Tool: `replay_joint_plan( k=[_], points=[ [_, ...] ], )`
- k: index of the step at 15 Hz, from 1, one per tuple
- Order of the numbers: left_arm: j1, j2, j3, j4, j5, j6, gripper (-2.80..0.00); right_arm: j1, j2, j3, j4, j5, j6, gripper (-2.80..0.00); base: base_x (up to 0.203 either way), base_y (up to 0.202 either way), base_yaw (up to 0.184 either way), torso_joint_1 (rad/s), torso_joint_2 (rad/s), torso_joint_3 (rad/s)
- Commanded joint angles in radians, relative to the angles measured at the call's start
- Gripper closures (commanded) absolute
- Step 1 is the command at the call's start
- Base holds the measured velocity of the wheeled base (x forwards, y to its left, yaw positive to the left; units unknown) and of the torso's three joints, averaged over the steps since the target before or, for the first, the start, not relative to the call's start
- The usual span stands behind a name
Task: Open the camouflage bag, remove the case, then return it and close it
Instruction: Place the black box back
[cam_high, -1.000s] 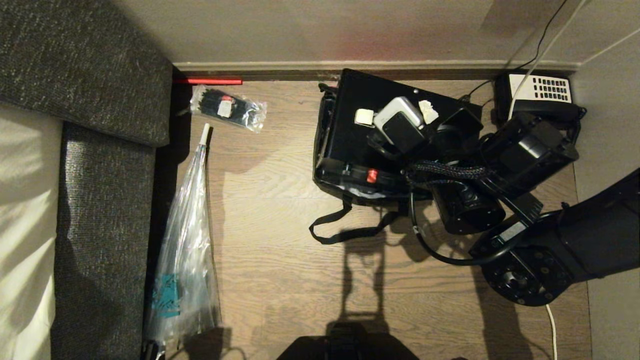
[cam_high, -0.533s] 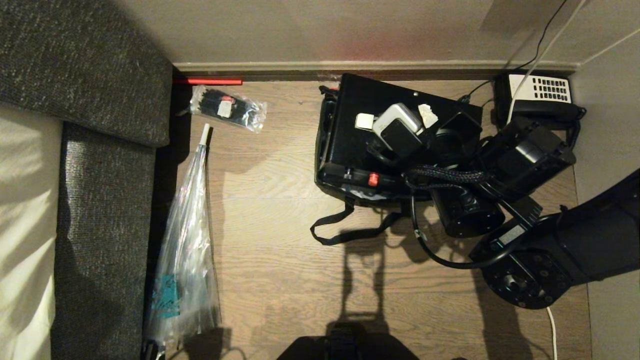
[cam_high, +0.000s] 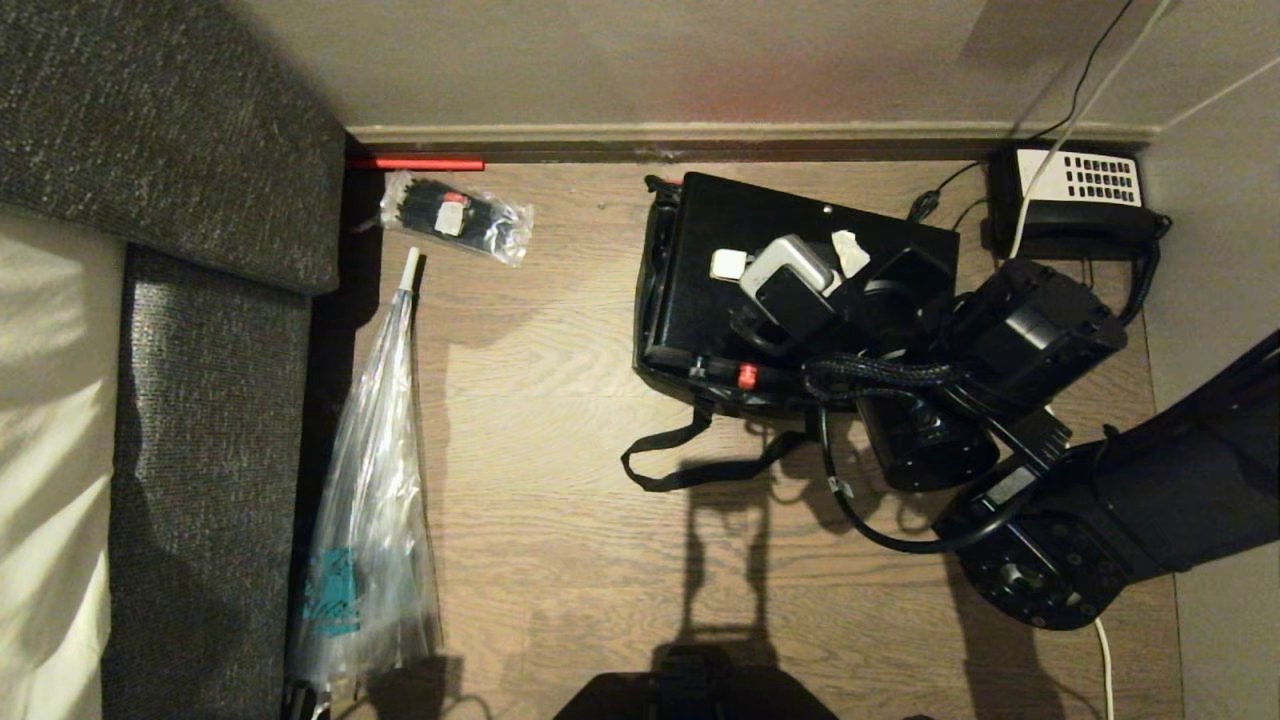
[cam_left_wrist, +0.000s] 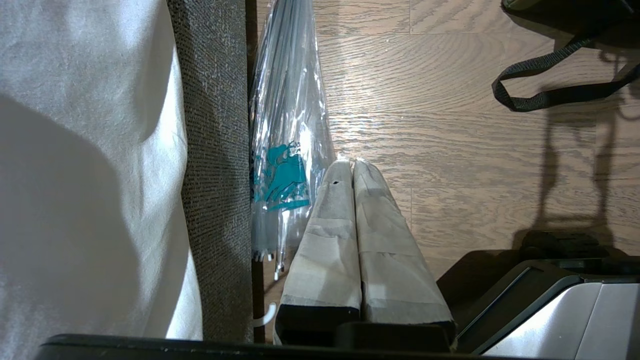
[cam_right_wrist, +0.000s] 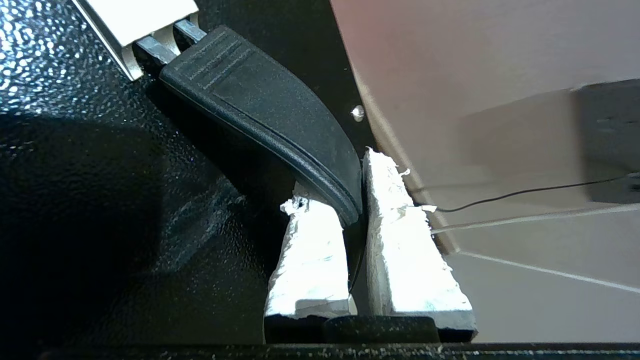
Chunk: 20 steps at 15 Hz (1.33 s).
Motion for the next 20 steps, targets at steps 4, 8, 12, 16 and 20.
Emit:
replay_joint_plan(
  k=[4,8,12,16,20],
  points=[
    [0.000,0.001,0.002,0.000,0.000,0.001,0.00,-0.009,0.054,-0.010,-0.025,-0.003,-0.030,0.00,0.000,0.000,0.000,0.000,0.00,0.000],
    [0.000,0.001,0.002,0.000,0.000,0.001,0.00,-0.031,0.071,-0.021,-0.025,0.004,-0.050,0.00,0.000,0.000,0.000,0.000,0.00,0.000],
    [0.000,0.001,0.002,0.000,0.000,0.001,0.00,-0.032,0.105,-0.056,-0.025,0.005,-0.048,0.00,0.000,0.000,0.000,0.000,0.00,0.000],
    [0.000,0.001,0.002,0.000,-0.001,0.001,0.00,-0.032,0.138,-0.059,-0.025,0.005,-0.048,0.00,0.000,0.000,0.000,0.000,0.00,0.000],
    [0.000,0.001,0.002,0.000,0.000,0.001,0.00,-0.033,0.174,-0.062,-0.025,0.005,-0.049,0.00,0.000,0.000,0.000,0.000,0.00,0.000]
  ],
)
